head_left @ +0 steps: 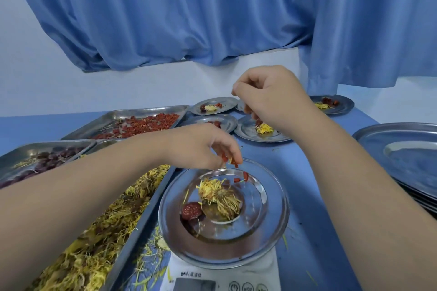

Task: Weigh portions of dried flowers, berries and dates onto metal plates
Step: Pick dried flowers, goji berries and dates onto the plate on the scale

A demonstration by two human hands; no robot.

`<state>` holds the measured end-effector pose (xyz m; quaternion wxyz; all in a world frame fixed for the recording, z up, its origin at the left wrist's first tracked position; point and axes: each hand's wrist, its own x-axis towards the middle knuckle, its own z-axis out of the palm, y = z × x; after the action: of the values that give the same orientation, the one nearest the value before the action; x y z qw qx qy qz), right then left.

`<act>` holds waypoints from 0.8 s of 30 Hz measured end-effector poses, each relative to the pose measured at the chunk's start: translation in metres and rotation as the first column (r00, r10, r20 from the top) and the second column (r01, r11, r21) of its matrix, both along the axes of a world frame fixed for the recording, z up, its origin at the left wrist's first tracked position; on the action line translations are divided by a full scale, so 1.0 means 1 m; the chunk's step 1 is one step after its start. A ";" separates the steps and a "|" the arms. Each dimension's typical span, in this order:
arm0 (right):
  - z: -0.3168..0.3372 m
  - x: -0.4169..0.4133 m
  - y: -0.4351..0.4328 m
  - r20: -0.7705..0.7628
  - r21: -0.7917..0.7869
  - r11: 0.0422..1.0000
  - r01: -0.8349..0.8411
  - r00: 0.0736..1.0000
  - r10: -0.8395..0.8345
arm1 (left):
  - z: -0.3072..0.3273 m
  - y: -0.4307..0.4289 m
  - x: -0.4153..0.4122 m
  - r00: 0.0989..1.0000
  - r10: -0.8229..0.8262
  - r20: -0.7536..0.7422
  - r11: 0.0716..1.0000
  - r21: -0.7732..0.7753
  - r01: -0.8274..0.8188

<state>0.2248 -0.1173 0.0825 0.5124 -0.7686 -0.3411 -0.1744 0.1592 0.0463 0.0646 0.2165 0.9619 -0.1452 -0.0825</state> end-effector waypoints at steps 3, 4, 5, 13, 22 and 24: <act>0.003 0.000 -0.001 -0.006 -0.012 1.000 -0.005 1.000 0.005 | -0.006 0.004 -0.001 0.999 0.034 0.042 0.998 -0.058 -0.031; 0.003 0.000 -0.002 -0.009 -0.017 1.000 -0.008 1.000 0.008 | -0.009 0.005 -0.002 0.997 0.048 0.057 0.996 -0.078 -0.043; 0.003 0.000 -0.002 -0.010 -0.020 1.000 -0.011 1.000 0.010 | -0.011 0.007 -0.002 0.996 0.058 0.069 0.995 -0.088 -0.052; 0.005 -0.002 -0.004 -0.012 -0.034 0.999 -0.010 1.000 0.009 | -0.007 -0.001 -0.004 0.993 0.074 0.093 0.997 -0.037 -0.071; 0.008 -0.002 -0.006 -0.028 -0.022 1.000 -0.019 0.999 0.018 | -0.005 -0.001 -0.010 0.991 0.126 0.053 0.968 -0.225 -0.111; 0.008 -0.002 -0.007 -0.028 -0.027 0.999 -0.019 0.999 0.018 | -0.006 -0.003 -0.012 0.992 0.127 0.001 0.962 -0.243 -0.123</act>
<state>0.2231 -0.1243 0.0903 0.5082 -0.7746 -0.3435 -0.1541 0.1475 0.0435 0.0590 0.3360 0.9361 -0.0949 -0.0424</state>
